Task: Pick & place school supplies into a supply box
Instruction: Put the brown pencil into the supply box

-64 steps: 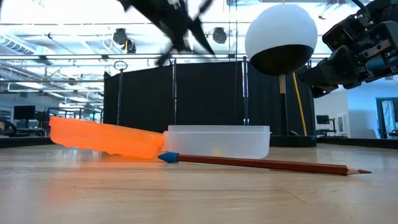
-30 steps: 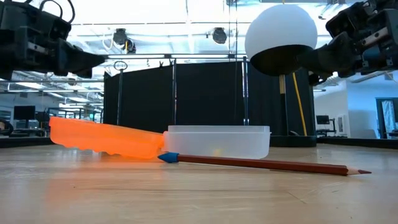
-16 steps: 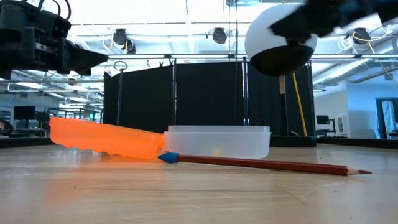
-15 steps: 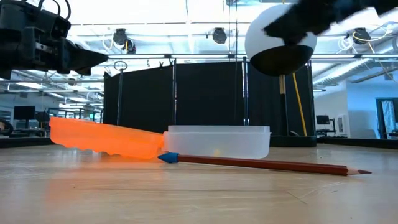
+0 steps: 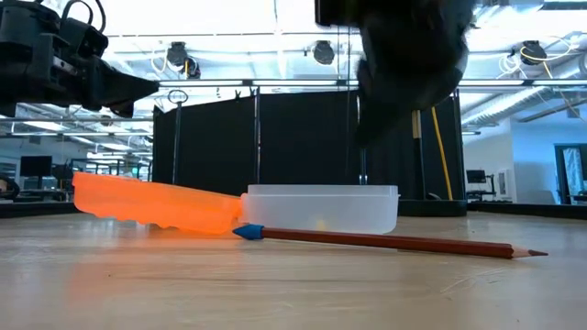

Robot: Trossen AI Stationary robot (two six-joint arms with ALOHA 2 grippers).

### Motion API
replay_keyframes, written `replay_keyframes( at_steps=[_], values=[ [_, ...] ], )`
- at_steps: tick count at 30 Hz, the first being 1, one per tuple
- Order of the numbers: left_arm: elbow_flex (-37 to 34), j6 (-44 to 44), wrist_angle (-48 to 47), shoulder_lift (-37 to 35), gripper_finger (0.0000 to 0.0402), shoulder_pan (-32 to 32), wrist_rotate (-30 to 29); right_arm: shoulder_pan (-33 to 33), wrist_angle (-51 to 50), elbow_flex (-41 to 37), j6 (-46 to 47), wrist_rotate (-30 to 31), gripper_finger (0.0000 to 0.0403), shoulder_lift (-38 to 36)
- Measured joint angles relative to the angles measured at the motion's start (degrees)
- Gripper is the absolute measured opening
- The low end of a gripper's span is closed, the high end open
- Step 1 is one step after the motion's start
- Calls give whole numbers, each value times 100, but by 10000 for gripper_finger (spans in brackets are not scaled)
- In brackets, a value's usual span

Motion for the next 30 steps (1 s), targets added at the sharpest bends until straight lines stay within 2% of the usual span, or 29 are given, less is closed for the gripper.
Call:
replay_keyframes(
  at_steps=[5,12,16,21,30],
  values=[
    [0,16,31,0,29,0,4,248,-6,0,899,17,20,381],
    [0,49,250,0,46,0,4,537,-14,4,1693,21,111,448],
    [2,50,355,0,46,0,4,607,-34,4,1887,311,143,448],
    [2,49,354,0,46,0,9,595,15,-105,1938,493,146,448],
    [2,291,359,0,47,0,8,600,143,-217,2142,269,142,856]
  ],
)
